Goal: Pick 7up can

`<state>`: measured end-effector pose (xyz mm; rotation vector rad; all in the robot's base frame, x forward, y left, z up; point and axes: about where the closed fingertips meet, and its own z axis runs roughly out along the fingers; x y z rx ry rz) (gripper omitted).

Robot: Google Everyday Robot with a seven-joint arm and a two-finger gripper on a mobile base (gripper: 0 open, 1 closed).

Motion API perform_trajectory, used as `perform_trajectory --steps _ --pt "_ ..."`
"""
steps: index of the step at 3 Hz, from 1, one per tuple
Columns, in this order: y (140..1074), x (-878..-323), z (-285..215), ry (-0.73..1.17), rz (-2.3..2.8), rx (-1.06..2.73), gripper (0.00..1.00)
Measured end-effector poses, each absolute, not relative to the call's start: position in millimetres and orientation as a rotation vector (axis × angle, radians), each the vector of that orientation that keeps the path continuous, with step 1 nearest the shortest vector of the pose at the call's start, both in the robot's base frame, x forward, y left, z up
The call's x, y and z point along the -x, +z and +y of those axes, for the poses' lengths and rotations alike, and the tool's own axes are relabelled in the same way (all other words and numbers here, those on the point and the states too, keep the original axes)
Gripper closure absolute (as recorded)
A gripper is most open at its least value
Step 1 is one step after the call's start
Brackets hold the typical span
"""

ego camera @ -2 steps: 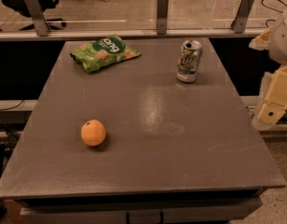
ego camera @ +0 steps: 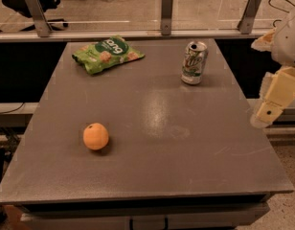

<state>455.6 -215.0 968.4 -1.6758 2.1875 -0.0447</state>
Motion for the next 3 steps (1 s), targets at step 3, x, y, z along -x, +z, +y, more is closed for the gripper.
perform_trajectory --steps 3 --pt "917 -595 -179 0.282 1.891 1.353 0.0"
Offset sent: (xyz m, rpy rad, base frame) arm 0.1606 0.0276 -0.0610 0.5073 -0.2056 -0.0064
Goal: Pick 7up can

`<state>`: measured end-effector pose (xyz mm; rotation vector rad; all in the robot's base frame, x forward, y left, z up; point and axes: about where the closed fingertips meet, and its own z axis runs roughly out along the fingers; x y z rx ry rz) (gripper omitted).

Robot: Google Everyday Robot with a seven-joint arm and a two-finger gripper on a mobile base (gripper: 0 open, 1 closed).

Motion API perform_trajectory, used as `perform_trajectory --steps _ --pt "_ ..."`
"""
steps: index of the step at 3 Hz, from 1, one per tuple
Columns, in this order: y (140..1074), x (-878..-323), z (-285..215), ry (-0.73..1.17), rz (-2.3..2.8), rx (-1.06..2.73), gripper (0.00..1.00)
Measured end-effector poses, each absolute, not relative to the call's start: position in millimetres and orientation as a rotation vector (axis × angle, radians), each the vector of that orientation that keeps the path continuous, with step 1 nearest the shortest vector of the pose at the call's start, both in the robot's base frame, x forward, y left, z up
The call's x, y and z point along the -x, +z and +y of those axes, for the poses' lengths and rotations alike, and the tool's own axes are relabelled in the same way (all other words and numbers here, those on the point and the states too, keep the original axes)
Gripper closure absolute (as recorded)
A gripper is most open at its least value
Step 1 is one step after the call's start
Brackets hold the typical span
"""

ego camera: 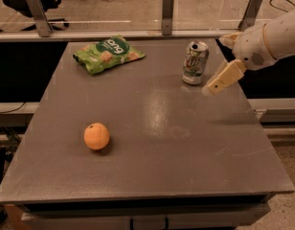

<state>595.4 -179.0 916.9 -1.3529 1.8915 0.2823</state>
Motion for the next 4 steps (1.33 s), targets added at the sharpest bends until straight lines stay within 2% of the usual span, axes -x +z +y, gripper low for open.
perform_trajectory --steps 1,2,4 --pt "911 -636 -162 0.372 1.813 1.241 0.0" --pt "905 -665 -146 0.458 1.763 1.147 0.17" --pt "904 -684 -147 0.582 1.705 1.035 0.64"
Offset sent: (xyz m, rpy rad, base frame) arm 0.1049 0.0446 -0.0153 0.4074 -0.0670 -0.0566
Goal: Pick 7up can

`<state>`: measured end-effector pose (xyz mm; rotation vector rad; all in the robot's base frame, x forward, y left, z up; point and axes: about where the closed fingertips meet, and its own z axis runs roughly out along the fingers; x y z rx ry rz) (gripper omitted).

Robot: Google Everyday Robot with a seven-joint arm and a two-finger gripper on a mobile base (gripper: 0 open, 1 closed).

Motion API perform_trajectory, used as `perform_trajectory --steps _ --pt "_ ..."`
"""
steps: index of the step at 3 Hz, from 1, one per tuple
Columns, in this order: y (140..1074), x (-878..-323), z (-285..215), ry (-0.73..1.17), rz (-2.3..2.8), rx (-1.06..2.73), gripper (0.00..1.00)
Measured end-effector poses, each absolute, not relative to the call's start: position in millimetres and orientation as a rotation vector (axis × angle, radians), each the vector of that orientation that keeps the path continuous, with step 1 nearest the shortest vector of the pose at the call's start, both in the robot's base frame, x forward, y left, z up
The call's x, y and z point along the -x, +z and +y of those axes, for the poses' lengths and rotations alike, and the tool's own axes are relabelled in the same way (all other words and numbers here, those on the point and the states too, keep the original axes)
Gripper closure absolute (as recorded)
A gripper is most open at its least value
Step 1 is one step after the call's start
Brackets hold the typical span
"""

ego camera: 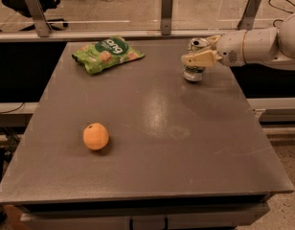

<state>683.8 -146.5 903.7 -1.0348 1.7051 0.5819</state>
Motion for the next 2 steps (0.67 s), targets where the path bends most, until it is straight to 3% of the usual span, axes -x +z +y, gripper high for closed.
perform_trajectory --steps 1,2 --pt "949 -670 -138 0.68 1.589 1.051 0.87" --pt "994 -642 -131 0.842 1.491 1.064 1.0"
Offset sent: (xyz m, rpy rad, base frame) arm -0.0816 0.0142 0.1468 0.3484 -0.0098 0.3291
